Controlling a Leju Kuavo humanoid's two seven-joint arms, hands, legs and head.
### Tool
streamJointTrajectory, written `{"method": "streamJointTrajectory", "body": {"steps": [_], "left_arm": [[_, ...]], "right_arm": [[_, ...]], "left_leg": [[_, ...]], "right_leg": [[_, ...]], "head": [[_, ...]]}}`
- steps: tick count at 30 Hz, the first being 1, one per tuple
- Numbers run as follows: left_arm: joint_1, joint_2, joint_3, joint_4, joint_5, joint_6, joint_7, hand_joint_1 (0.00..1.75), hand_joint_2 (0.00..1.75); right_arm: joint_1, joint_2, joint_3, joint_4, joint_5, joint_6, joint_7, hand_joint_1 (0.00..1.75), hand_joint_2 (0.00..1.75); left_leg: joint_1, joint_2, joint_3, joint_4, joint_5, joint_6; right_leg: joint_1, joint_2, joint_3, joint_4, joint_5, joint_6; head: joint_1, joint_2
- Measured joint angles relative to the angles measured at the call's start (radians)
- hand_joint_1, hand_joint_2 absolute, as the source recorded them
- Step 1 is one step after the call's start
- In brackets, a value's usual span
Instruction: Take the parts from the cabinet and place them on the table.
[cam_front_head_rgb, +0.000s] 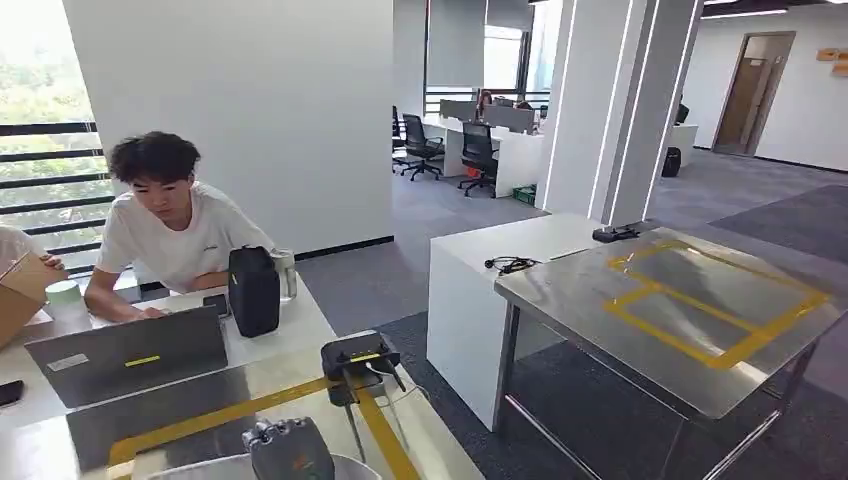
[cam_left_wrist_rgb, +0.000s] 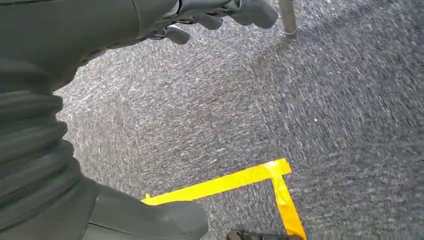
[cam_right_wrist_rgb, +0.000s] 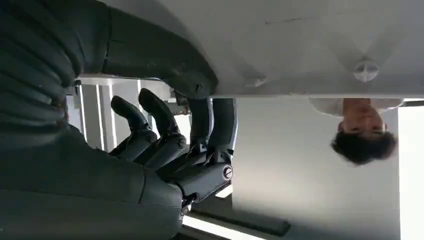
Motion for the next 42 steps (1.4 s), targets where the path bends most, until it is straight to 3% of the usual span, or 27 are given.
{"method": "streamJointTrajectory", "body": {"steps": [3,7,8,13,14,18,30,42], "left_arm": [[-0.004,-0.008,-0.004,0.000,-0.002,0.004,-0.003,0.00,1.75],[-0.004,-0.014,-0.007,0.000,-0.002,0.007,0.000,0.00,1.75],[-0.004,-0.016,-0.007,0.000,0.000,0.008,0.000,0.00,1.75],[-0.001,-0.020,-0.007,0.000,0.003,0.026,0.007,0.00,1.75],[-0.001,-0.020,-0.007,0.000,0.003,0.029,0.008,0.00,0.00],[-0.001,-0.020,-0.007,0.000,0.015,0.040,0.023,0.00,0.00],[-0.004,-0.014,0.000,0.000,0.054,-0.006,0.082,0.00,0.00],[-0.004,-0.001,0.013,0.000,0.077,0.002,0.091,0.00,0.00]], "right_arm": [[-0.022,0.000,0.000,0.006,0.010,0.018,0.030,1.57,1.75],[-0.035,0.000,0.000,0.010,0.011,0.026,0.025,1.57,1.75],[-0.036,0.000,0.000,0.011,0.011,0.027,0.020,0.00,0.00],[-0.032,-0.007,0.000,0.018,0.002,0.016,-0.002,0.00,0.00],[-0.030,-0.010,0.000,0.020,-0.001,0.012,-0.007,0.00,0.00],[-0.026,-0.023,-0.003,0.024,0.000,-0.008,-0.022,0.00,0.00],[-0.049,-0.043,-0.036,0.023,-0.002,-0.103,-0.073,0.00,0.00],[-0.122,-0.043,-0.084,-0.012,0.024,-0.185,-0.159,0.00,0.00]], "left_leg": [[0.000,0.000,0.000,0.000,0.000,0.000],[0.000,0.000,0.000,0.000,0.000,0.000],[0.000,0.000,0.000,0.000,0.000,0.000],[0.000,0.000,-0.001,0.000,0.000,0.000],[0.000,0.000,-0.001,0.000,0.000,0.000],[0.000,0.000,-0.001,0.000,0.000,0.000],[0.000,0.000,-0.001,0.000,0.000,0.000],[0.000,0.000,-0.001,0.000,0.000,0.000]], "right_leg": [[0.000,0.000,0.000,0.000,0.000,0.000],[0.000,0.000,0.000,0.000,0.000,0.000],[0.000,0.000,0.000,0.000,0.000,0.000],[0.000,0.000,-0.001,0.000,0.000,0.000],[0.000,0.000,-0.001,0.000,0.000,0.000],[0.000,0.001,-0.001,0.000,0.000,0.000],[0.000,0.001,-0.001,0.000,0.000,0.000],[0.000,0.001,-0.001,0.000,0.000,0.000]], "head": [[0.000,0.000],[0.002,0.000],[0.003,0.000],[0.005,0.000],[0.006,0.000],[0.014,0.000],[0.042,0.000],[0.046,0.000]]}}
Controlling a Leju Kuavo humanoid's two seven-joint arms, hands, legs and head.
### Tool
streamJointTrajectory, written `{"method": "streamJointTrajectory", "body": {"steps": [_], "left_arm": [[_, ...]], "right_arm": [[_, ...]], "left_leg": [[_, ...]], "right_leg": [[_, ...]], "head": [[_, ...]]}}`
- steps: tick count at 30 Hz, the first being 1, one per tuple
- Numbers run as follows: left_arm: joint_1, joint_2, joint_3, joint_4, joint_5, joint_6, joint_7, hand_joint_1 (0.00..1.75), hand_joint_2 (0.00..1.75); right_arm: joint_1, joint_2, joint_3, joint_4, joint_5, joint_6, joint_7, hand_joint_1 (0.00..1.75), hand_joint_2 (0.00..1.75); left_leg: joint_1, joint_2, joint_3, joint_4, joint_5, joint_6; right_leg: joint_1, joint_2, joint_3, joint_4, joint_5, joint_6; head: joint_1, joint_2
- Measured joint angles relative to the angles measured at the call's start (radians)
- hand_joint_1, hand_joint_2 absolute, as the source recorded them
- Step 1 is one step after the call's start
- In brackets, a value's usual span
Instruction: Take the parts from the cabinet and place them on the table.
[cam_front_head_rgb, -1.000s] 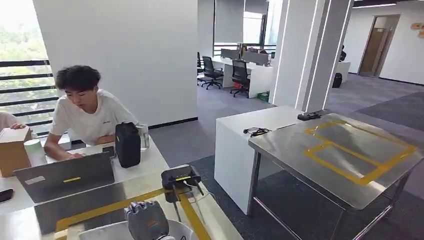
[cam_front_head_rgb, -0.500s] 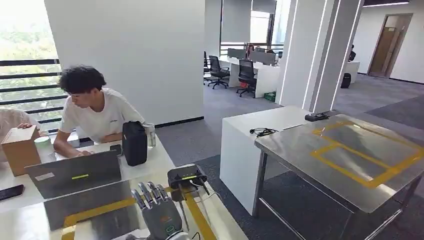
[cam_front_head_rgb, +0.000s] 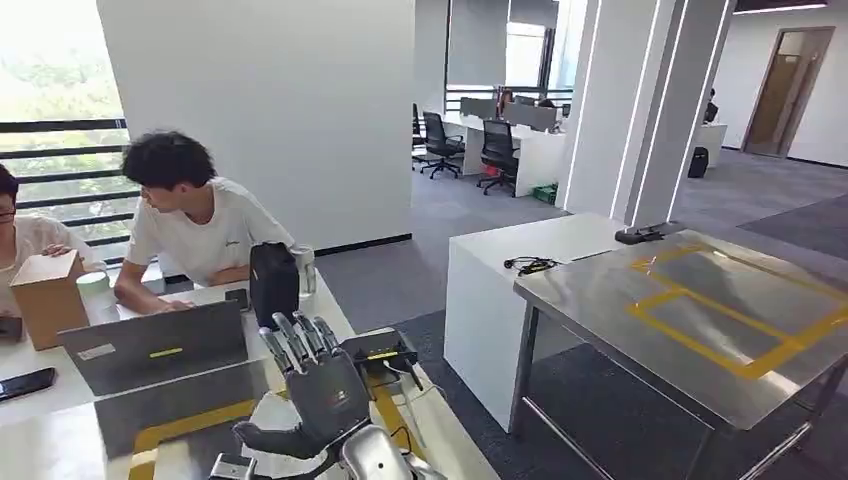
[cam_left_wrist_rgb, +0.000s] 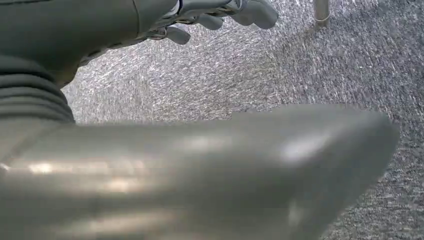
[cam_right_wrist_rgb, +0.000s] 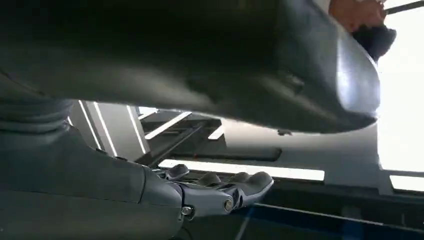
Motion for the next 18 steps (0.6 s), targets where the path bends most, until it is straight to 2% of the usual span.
{"method": "streamJointTrajectory", "body": {"steps": [9,16,18], "left_arm": [[-0.001,0.009,0.014,0.000,0.009,0.000,-0.018,0.00,0.00],[-0.002,0.022,0.016,-0.001,0.011,0.000,-0.018,0.00,0.00],[-0.001,0.022,0.019,-0.001,0.018,0.000,-0.018,0.00,0.00]], "right_arm": [[-0.018,0.000,0.000,-0.025,0.011,-0.035,-0.025,0.00,0.00],[-0.035,-0.001,0.000,-0.035,0.003,-0.042,-0.027,0.00,0.00],[-0.040,-0.002,-0.003,-0.046,-0.006,-0.054,-0.028,0.00,0.00]], "left_leg": [[0.000,0.000,0.000,0.000,0.000,0.000],[-0.011,-0.001,0.000,0.006,-0.008,0.011],[-0.001,0.004,0.012,-0.011,-0.002,0.021]], "right_leg": [[0.000,0.000,0.000,0.000,0.000,0.000],[-0.012,0.000,0.003,-0.005,-0.001,0.015],[-0.014,-0.001,0.009,0.006,-0.010,0.022]], "head": [[-0.001,0.000],[-0.006,0.000],[-0.008,0.000]]}}
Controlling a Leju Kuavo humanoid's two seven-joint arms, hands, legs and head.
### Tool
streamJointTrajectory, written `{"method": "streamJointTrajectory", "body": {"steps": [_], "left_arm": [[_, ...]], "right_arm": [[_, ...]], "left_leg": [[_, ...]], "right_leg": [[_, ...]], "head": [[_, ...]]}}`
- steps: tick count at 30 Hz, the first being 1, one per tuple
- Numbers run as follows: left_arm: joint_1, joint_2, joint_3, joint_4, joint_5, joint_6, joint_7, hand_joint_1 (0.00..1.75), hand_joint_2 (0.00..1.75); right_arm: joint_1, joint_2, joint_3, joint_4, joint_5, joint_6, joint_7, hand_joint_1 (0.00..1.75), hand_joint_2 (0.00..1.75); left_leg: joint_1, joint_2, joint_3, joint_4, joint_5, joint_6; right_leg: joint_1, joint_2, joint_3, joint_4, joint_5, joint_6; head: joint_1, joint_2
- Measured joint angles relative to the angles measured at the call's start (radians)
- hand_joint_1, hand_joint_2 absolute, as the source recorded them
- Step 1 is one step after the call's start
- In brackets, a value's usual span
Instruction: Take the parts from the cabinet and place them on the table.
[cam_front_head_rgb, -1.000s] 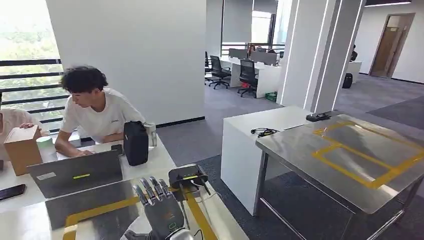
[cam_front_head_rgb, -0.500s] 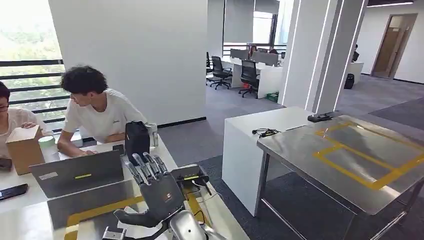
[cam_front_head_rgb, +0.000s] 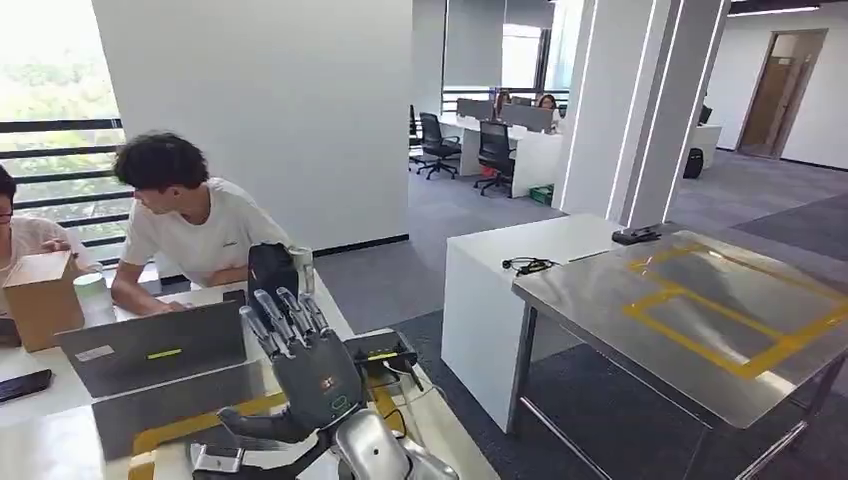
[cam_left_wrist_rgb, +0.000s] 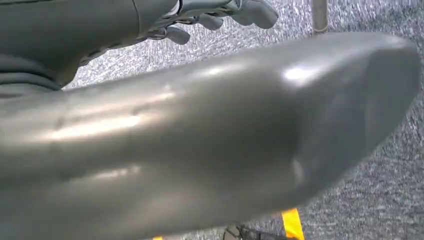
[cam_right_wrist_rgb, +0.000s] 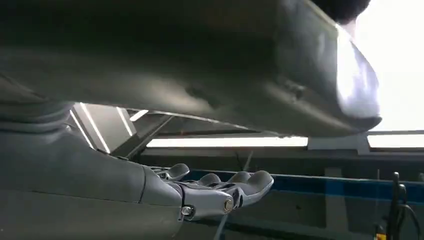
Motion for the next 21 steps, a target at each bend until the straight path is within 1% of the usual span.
{"method": "streamJointTrajectory", "body": {"steps": [1,2,3,4,5,6,7,8,9,10,11,12,13,14,15,16,17,18,19,20,21], "left_arm": [[0.000,0.001,0.001,0.000,0.000,0.000,-0.001,0.00,0.00],[0.000,0.005,0.002,-0.001,0.003,0.000,-0.002,0.00,0.00],[0.001,0.005,0.003,-0.001,0.004,0.000,-0.004,0.00,0.00],[0.002,0.006,0.005,0.000,0.007,0.000,-0.005,0.00,0.00],[0.004,0.006,0.008,0.000,0.009,0.000,-0.006,0.00,0.00],[0.007,0.006,0.009,0.000,0.009,0.000,-0.006,0.00,0.00],[0.009,0.006,0.010,0.000,0.009,0.000,-0.006,0.00,0.00],[0.010,0.006,0.011,0.000,0.009,0.000,-0.006,0.00,0.00],[0.010,0.006,0.011,0.000,0.009,0.000,-0.006,0.00,0.00],[0.011,0.007,0.012,0.000,0.009,0.000,-0.006,0.00,0.00],[0.011,0.008,0.014,0.000,0.009,0.000,-0.004,0.00,0.00],[0.011,0.008,0.018,0.000,0.009,0.000,-0.003,0.00,0.00],[0.014,0.008,0.019,0.000,0.010,0.000,-0.003,0.00,0.00],[0.015,0.008,0.020,0.000,0.010,0.000,-0.003,0.00,0.00],[0.016,0.011,0.021,0.000,0.010,0.000,-0.003,0.00,0.00],[0.016,0.010,0.021,0.001,0.010,0.000,-0.003,0.00,0.00],[0.016,0.010,0.021,0.002,0.010,0.000,-0.003,0.00,0.00],[0.017,0.012,0.021,0.001,0.010,0.000,-0.003,0.00,0.00],[0.018,0.015,0.021,0.001,0.010,0.000,-0.003,0.00,0.00],[0.019,0.015,0.022,0.001,0.011,0.002,-0.003,0.00,0.00],[0.021,0.016,0.024,0.001,0.012,0.003,-0.003,0.00,0.00]], "right_arm": [[-0.006,-0.002,-0.005,-0.002,-0.004,-0.005,-0.003,0.00,0.00],[-0.011,-0.004,-0.013,-0.003,-0.007,-0.007,-0.009,0.00,0.00],[-0.010,-0.006,-0.016,-0.003,-0.010,-0.009,-0.012,0.00,0.00],[-0.006,-0.009,-0.016,-0.003,-0.010,-0.015,-0.013,0.00,0.00],[-0.002,-0.014,-0.018,-0.003,-0.010,-0.021,-0.013,0.00,0.00],[0.000,-0.018,-0.020,-0.003,-0.010,-0.026,-0.011,0.00,0.00],[0.000,-0.019,-0.022,-0.004,-0.010,-0.035,-0.008,0.00,0.00],[0.000,-0.020,-0.023,-0.008,-0.010,-0.044,-0.006,0.00,0.00],[-0.001,-0.022,-0.023,-0.013,-0.010,-0.050,-0.005,0.00,0.00],[0.001,-0.024,-0.024,-0.015,-0.010,-0.055,-0.003,0.00,0.00],[0.002,-0.024,-0.024,-0.017,-0.010,-0.058,-0.002,0.00,0.00],[0.003,-0.025,-0.025,-0.020,-0.010,-0.059,0.000,0.00,0.00],[0.003,-0.027,-0.029,-0.021,-0.010,-0.060,0.001,0.00,0.00],[0.003,-0.027,-0.032,-0.024,-0.010,-0.060,0.001,0.00,0.00],[0.003,-0.027,-0.035,-0.029,-0.010,-0.060,0.001,0.00,0.00],[0.003,-0.026,-0.037,-0.032,-0.010,-0.061,0.001,0.00,0.00],[0.003,-0.026,-0.039,-0.035,-0.010,-0.061,0.001,0.00,0.00],[0.005,-0.026,-0.040,-0.035,-0.010,-0.061,0.001,0.00,0.00],[0.008,-0.027,-0.040,-0.035,-0.010,-0.061,0.001,0.00,0.00],[0.011,-0.027,-0.040,-0.035,-0.011,-0.061,0.000,0.00,0.00],[0.013,-0.027,-0.041,-0.035,-0.011,-0.061,-0.002,0.00,0.00]], "left_leg": [[0.000,0.002,0.004,-0.005,-0.001,0.005],[0.000,0.004,0.004,-0.005,0.000,0.006],[0.000,0.005,0.004,-0.004,-0.001,0.007],[-0.001,0.005,0.004,-0.004,-0.002,0.007],[-0.001,0.005,0.004,-0.003,-0.002,0.007],[-0.001,0.005,0.004,-0.001,-0.003,0.005],[0.000,0.005,0.004,0.003,-0.005,0.002],[0.001,0.005,0.004,0.007,-0.007,-0.001],[0.002,0.005,0.004,0.013,-0.010,-0.006],[0.001,0.004,0.003,0.015,-0.011,-0.013],[-0.002,0.002,0.002,0.018,-0.011,-0.023],[-0.001,0.003,0.002,0.013,-0.007,-0.032],[0.001,0.003,0.004,0.008,-0.004,-0.039],[0.002,0.003,0.005,0.003,0.001,-0.046],[0.004,0.004,-0.002,0.004,-0.002,-0.052],[0.003,0.004,-0.010,0.028,-0.026,-0.054],[0.003,0.003,-0.033,0.086,-0.065,-0.056],[0.003,0.003,-0.068,0.170,-0.107,-0.060],[0.002,0.003,-0.101,0.249,-0.140,-0.063],[0.002,0.003,-0.126,0.311,-0.159,-0.064],[0.002,0.003,-0.124,0.314,-0.150,-0.063]], "right_leg": [[0.003,-0.004,-0.018,0.038,-0.020,0.001],[0.003,-0.005,-0.062,0.118,-0.061,0.002],[0.001,-0.005,-0.112,0.207,-0.096,0.004],[0.000,-0.006,-0.157,0.281,-0.120,0.006],[-0.001,-0.006,-0.190,0.325,-0.120,0.006],[-0.003,-0.007,-0.196,0.316,-0.095,0.006],[-0.003,-0.008,-0.179,0.257,-0.048,0.004],[-0.003,-0.010,-0.142,0.165,0.008,0.001],[-0.003,-0.012,-0.100,0.068,0.057,-0.002],[0.000,-0.014,-0.091,0.043,0.052,-0.006],[0.005,-0.012,-0.093,0.031,0.060,-0.011],[0.006,-0.010,-0.095,0.036,0.061,-0.016],[0.010,-0.008,-0.097,0.039,0.062,-0.023],[0.010,-0.007,-0.098,0.035,0.067,-0.031],[0.000,-0.009,-0.094,0.023,0.078,-0.042],[0.000,-0.009,-0.093,0.020,0.081,-0.048],[0.000,-0.010,-0.094,0.020,0.083,-0.052],[0.000,-0.011,-0.095,0.020,0.083,-0.053],[0.002,-0.011,-0.096,0.020,0.084,-0.054],[0.003,-0.011,-0.098,0.021,0.084,-0.054],[0.003,-0.011,-0.098,0.021,0.084,-0.054]], "head": [[0.001,0.000],[0.001,0.000],[0.003,0.000],[0.000,0.000],[0.002,0.000],[0.001,0.000],[0.001,0.000],[0.002,0.000],[0.001,0.000],[0.000,0.000],[0.000,0.000],[-0.007,0.000],[-0.005,0.000],[-0.005,0.000],[-0.008,0.000],[-0.011,0.000],[-0.018,0.000],[-0.019,0.000],[-0.022,0.000],[-0.024,0.000],[-0.027,0.000]]}}
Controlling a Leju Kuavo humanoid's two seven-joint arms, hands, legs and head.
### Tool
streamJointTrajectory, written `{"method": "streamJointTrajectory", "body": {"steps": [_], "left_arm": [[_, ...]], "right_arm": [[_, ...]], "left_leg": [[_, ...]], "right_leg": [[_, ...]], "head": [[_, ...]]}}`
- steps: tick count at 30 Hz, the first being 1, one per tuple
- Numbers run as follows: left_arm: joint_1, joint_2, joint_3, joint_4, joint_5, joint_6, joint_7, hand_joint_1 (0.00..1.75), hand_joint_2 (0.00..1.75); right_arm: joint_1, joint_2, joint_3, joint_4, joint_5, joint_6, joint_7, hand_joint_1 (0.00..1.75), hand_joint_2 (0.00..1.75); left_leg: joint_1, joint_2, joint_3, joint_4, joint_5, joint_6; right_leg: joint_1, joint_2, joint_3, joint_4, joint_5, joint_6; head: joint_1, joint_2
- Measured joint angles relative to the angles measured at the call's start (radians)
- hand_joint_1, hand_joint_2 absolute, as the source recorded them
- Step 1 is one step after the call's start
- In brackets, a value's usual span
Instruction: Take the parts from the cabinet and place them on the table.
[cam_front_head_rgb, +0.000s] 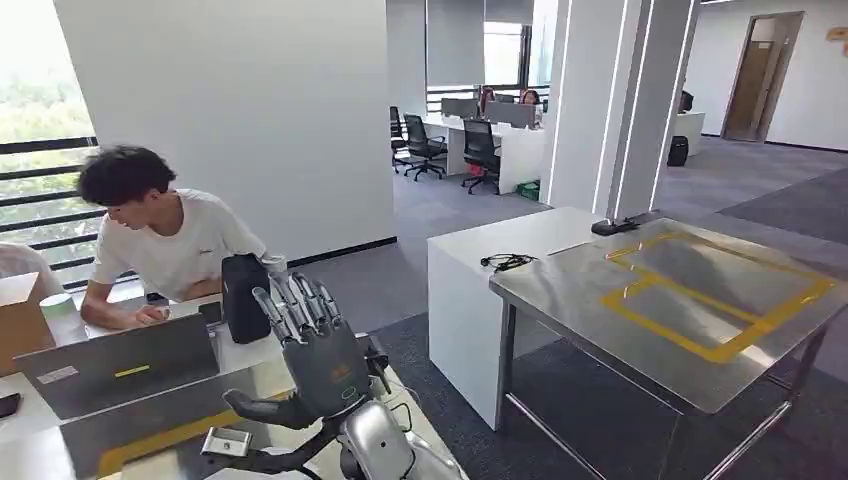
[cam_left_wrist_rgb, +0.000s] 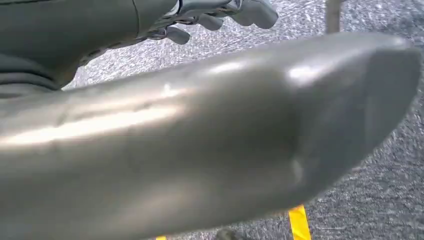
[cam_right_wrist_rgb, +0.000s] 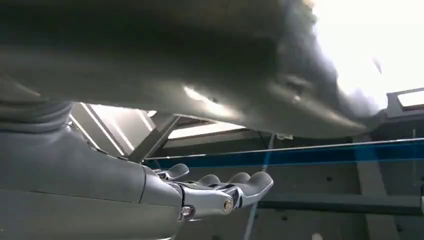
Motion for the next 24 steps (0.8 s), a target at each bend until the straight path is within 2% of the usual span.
{"method": "streamJointTrajectory", "body": {"steps": [1,3,4,5,8,9,10,11,13,14,15,16,17,18,19,20,21,23,24], "left_arm": [[0.001,0.002,0.001,0.000,0.003,0.000,0.000,0.00,0.00],[0.001,0.005,0.002,-0.001,0.006,0.002,-0.004,0.00,0.00],[0.000,0.006,0.002,0.000,0.007,0.003,-0.008,0.00,0.00],[-0.001,0.006,0.002,0.000,0.008,0.003,-0.010,0.00,0.00],[0.001,0.006,0.003,0.000,0.008,0.003,-0.011,0.00,0.00],[0.001,0.005,0.003,0.000,0.008,0.003,-0.011,0.00,0.00],[0.001,0.004,0.003,0.000,0.008,0.003,-0.011,0.00,0.00],[0.000,0.004,0.003,0.000,0.008,0.003,-0.011,0.00,0.00],[0.001,0.004,0.003,0.000,0.008,0.003,-0.011,0.00,0.00],[0.001,0.004,0.003,0.000,0.008,0.003,-0.011,0.00,0.00],[0.001,0.004,0.003,0.000,0.008,0.003,-0.011,0.00,0.00],[0.002,0.004,0.003,0.000,0.008,0.003,-0.011,0.00,0.00],[0.002,0.003,0.003,0.001,0.007,0.003,-0.010,0.00,0.00],[0.002,0.003,0.003,0.001,0.005,0.003,-0.009,0.00,0.00],[0.001,0.000,0.003,0.001,0.003,0.003,-0.008,0.00,0.00],[0.002,-0.002,0.003,0.001,0.002,0.004,-0.006,0.00,0.00],[0.002,-0.002,0.003,0.001,0.002,0.006,-0.004,0.00,0.00],[0.002,-0.004,0.003,0.002,0.002,0.007,-0.002,0.00,0.00],[0.002,-0.006,0.004,0.002,0.002,0.008,0.000,0.00,0.00]], "right_arm": [[-0.001,-0.001,0.000,0.000,0.000,-0.001,-0.001,0.00,0.00],[-0.006,-0.002,-0.002,-0.002,0.001,-0.003,-0.001,0.00,0.00],[-0.009,-0.002,-0.004,-0.005,0.002,-0.006,0.000,0.00,0.00],[-0.014,-0.005,-0.005,-0.008,0.002,-0.009,0.002,0.00,0.00],[-0.017,-0.011,-0.005,-0.009,0.001,-0.010,0.002,0.00,0.00],[-0.019,-0.015,-0.005,-0.009,0.001,-0.010,0.002,0.00,0.00],[-0.022,-0.018,-0.006,-0.009,0.001,-0.010,0.002,0.00,0.00],[-0.026,-0.020,-0.006,-0.009,0.001,-0.010,0.002,0.00,0.00],[-0.025,-0.023,-0.006,-0.009,0.001,-0.010,0.002,0.00,0.00],[-0.023,-0.025,-0.006,-0.009,0.001,-0.013,0.003,0.00,0.00],[-0.020,-0.028,-0.006,-0.009,0.000,-0.017,0.007,0.00,0.00],[-0.020,-0.032,-0.007,-0.009,-0.002,-0.020,0.009,0.00,0.00],[-0.020,-0.034,-0.009,-0.009,-0.002,-0.024,0.010,0.00,0.00],[-0.021,-0.035,-0.011,-0.011,0.000,-0.028,0.010,0.00,0.00],[-0.021,-0.036,-0.012,-0.015,0.002,-0.029,0.010,0.00,0.00],[-0.020,-0.040,-0.014,-0.020,0.005,-0.029,0.010,0.00,0.00],[-0.021,-0.040,-0.015,-0.021,0.010,-0.028,0.008,0.00,0.00],[-0.021,-0.050,-0.019,-0.023,0.011,-0.027,0.008,0.00,0.00],[-0.021,-0.054,-0.023,-0.024,0.009,-0.027,0.005,0.00,0.00]], "left_leg": [[0.000,0.000,0.027,-0.045,0.029,0.001],[0.001,0.001,0.122,-0.217,0.105,0.004],[0.001,0.001,0.158,-0.293,0.104,0.006],[-0.005,-0.002,0.168,-0.300,0.103,0.016],[-0.007,-0.004,0.159,-0.293,0.106,0.033],[-0.003,-0.003,0.160,-0.299,0.111,0.043],[-0.001,-0.002,0.159,-0.300,0.113,0.050],[-0.001,0.000,0.156,-0.300,0.115,0.058],[-0.004,0.003,0.149,-0.300,0.117,0.064],[-0.006,0.003,0.146,-0.300,0.119,0.066],[-0.007,0.003,0.143,-0.299,0.121,0.067],[-0.009,0.002,0.141,-0.299,0.123,0.067],[-0.011,0.002,0.140,-0.298,0.125,0.067],[-0.013,0.002,0.140,-0.298,0.127,0.065],[-0.013,0.002,0.140,-0.298,0.129,0.063],[-0.018,0.002,0.139,-0.298,0.133,0.056],[-0.014,0.002,0.137,-0.298,0.136,0.051],[-0.010,0.004,0.138,-0.306,0.144,0.039],[-0.016,0.004,0.137,-0.310,0.148,0.032]], "right_leg": [[0.000,0.000,0.000,0.001,0.000,0.000],[-0.001,0.001,0.001,0.006,-0.002,0.004],[-0.001,0.000,-0.001,0.010,-0.004,0.009],[0.007,0.002,-0.007,0.018,-0.007,0.016],[0.006,0.002,-0.009,0.011,0.002,0.031],[0.005,0.003,-0.010,0.013,-0.002,0.037],[0.003,0.001,-0.016,0.033,-0.020,0.042],[0.004,0.000,-0.041,0.087,-0.057,0.046],[0.002,0.000,-0.116,0.251,-0.136,0.051],[0.002,0.000,-0.145,0.314,-0.157,0.051],[0.003,0.000,-0.153,0.333,-0.154,0.049],[0.004,0.000,-0.133,0.298,-0.128,0.044],[0.006,0.000,-0.089,0.219,-0.087,0.037],[0.010,0.000,-0.032,0.116,-0.045,0.028],[0.016,0.000,0.018,0.028,-0.022,0.016],[0.020,-0.004,0.021,0.013,-0.033,0.012],[0.023,-0.003,0.018,0.006,-0.023,0.015],[0.027,-0.002,0.013,0.006,-0.018,0.008],[0.020,-0.001,0.014,-0.005,-0.008,0.001]], "head": [[-0.002,0.000],[-0.006,0.000],[-0.008,0.000],[-0.012,0.000],[-0.008,0.000],[-0.009,0.000],[-0.008,0.000],[-0.006,0.000],[-0.005,0.000],[-0.005,0.000],[-0.005,0.000],[-0.005,0.000],[-0.005,0.000],[-0.005,0.000],[-0.005,0.000],[-0.008,0.000],[-0.005,0.000],[-0.009,0.000],[-0.008,0.000]]}}
